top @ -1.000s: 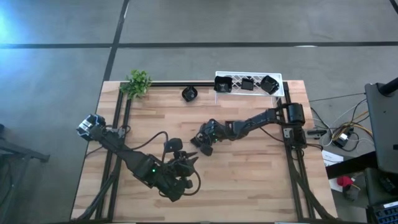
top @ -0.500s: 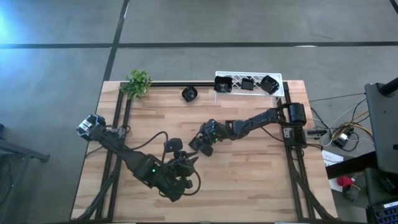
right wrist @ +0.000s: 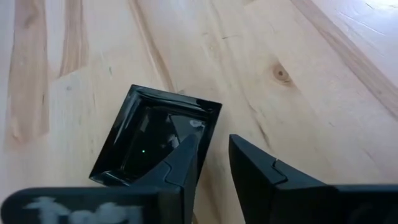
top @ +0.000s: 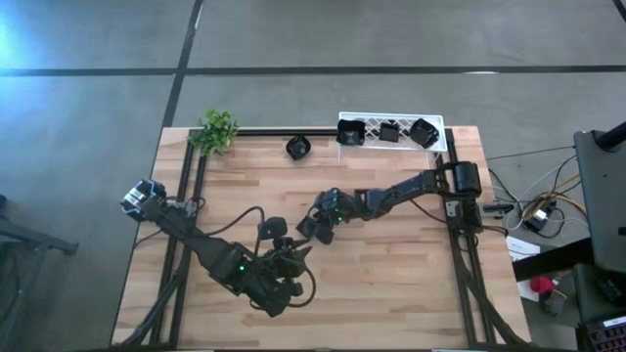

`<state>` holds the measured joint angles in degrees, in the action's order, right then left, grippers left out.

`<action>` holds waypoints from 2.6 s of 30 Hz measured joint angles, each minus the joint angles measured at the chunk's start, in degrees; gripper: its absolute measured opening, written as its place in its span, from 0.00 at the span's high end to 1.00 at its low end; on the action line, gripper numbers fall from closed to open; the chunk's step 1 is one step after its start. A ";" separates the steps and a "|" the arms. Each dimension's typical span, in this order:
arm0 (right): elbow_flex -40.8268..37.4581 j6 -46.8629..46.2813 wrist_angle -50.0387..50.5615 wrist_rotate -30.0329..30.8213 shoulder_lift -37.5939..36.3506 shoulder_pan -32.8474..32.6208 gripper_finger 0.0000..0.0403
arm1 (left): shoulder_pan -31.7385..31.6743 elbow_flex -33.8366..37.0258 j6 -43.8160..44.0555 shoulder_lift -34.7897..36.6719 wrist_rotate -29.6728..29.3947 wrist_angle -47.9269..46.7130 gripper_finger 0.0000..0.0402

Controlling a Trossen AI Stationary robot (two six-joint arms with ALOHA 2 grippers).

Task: Pick & Place Mini shaped plates
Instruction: Stack the black square plate on top of the black square plate on the shelf

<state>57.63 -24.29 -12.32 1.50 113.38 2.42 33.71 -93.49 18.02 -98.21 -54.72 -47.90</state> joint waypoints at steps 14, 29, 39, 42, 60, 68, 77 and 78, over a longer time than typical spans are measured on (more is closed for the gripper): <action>-0.28 -2.68 0.14 -3.14 0.04 -0.04 0.80 | 0.00 0.00 -0.02 0.00 0.02 0.00 0.81; -0.24 -2.22 -0.47 -3.30 1.64 -0.25 0.90 | 0.00 0.00 -0.02 0.02 1.51 0.00 0.81; -0.24 -1.01 0.15 -3.71 0.95 -0.55 0.98 | 0.00 0.00 -0.02 0.02 1.51 -0.11 0.81; -0.33 -0.72 0.92 -3.70 -0.32 -0.64 0.98 | 0.00 0.00 -0.02 0.02 1.51 -0.11 0.81; -0.37 -1.00 23.64 9.80 -27.40 -4.94 0.98 | 1.09 -2.91 -2.09 0.02 1.49 -0.20 0.81; -0.37 -4.20 31.45 20.32 -39.42 -4.36 0.98 | 1.57 -3.69 -3.10 0.02 1.30 -0.36 0.81; -0.39 -11.44 33.33 36.35 -48.39 -2.00 0.98 | 1.60 -3.69 -3.34 0.02 0.89 -0.46 0.81; -0.39 -12.40 33.56 37.88 -49.12 -1.44 0.98 | 1.60 -3.69 -3.34 0.02 0.74 -0.46 0.81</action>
<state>57.23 -36.69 21.23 39.38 64.26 0.97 35.31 -97.19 14.68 -98.19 -53.98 -48.36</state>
